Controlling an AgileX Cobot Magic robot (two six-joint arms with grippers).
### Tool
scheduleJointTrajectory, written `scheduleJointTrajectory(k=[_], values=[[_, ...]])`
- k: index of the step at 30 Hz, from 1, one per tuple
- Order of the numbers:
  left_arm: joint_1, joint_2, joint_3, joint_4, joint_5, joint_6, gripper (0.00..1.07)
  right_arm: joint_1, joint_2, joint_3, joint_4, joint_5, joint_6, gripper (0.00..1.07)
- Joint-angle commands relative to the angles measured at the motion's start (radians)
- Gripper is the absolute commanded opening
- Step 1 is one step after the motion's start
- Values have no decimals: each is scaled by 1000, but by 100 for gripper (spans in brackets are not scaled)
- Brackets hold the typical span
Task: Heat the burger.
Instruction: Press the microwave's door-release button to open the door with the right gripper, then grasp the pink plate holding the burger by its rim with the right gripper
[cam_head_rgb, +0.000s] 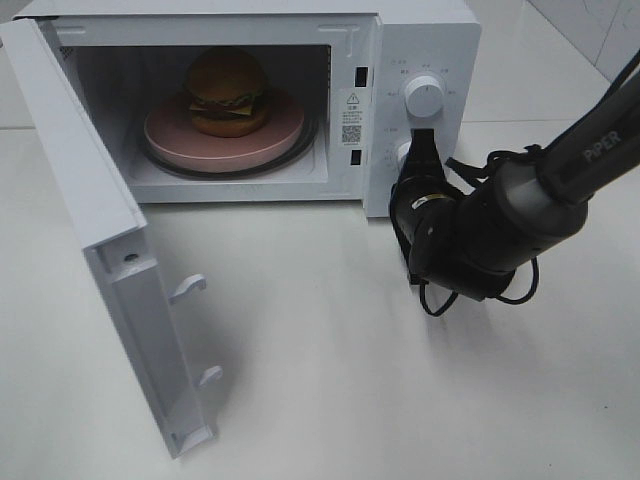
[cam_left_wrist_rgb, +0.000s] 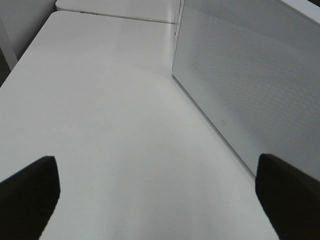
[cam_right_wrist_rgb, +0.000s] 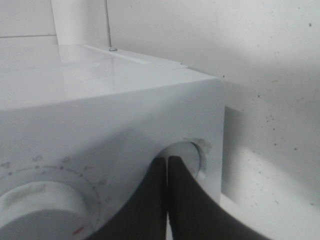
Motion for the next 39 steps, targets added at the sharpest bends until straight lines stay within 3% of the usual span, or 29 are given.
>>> scheduleJointTrajectory(k=[1,17,30,39], values=[[0,-9,3,0,-14,1,100,-10,-45,15,-60,-20,3,0],[0,-9,3,0,-14,1,100,1,-221,173,-277,297,-124,0],[0,-9,3,0,-14,1,100,1,-375,182,-348,532,-652,0],[0,-9,3,0,-14,1,100,-2,-479,158,-370,853,-988,2]])
